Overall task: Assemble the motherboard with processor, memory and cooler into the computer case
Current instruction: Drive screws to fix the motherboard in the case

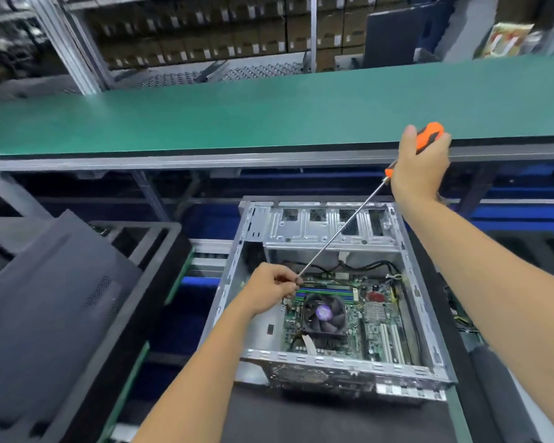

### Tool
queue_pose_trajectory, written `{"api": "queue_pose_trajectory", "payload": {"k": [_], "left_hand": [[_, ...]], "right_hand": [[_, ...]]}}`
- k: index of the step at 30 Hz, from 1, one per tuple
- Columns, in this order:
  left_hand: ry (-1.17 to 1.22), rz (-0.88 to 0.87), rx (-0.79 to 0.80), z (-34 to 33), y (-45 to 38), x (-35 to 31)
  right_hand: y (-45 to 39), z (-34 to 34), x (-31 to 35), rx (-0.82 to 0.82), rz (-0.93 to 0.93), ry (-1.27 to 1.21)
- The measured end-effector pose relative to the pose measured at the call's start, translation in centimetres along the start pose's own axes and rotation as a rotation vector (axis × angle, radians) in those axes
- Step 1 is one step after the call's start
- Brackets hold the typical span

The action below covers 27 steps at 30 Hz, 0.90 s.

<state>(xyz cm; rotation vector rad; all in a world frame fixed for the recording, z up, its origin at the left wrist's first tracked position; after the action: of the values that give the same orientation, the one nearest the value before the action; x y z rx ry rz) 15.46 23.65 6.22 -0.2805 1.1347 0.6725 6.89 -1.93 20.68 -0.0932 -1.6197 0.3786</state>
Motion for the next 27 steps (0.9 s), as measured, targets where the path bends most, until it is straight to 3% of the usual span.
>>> {"api": "queue_pose_trajectory", "payload": {"k": [12,27], "left_hand": [[-0.014,0.001,0.024,-0.2,-0.5,0.9],[-0.099,-0.047,-0.043,0.2,-0.9,1.3]], "right_hand": [[0.4,-0.2,-0.9,-0.032,-0.001,0.029],[0.7,0.0,-1.1,0.053,-0.046,0.018]]}}
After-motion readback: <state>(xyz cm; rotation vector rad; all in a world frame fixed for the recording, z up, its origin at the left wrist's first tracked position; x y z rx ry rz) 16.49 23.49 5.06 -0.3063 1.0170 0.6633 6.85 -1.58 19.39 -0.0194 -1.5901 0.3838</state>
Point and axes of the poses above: each hand's wrist, its own y-axis away from the middle knuckle, its own z-axis out of the back of the hand, x = y × z, the point moved 3 cm from there along -y, towards the middle knuckle, and after that the axes turned 5 degrees about -z, right-handed, at the moved point
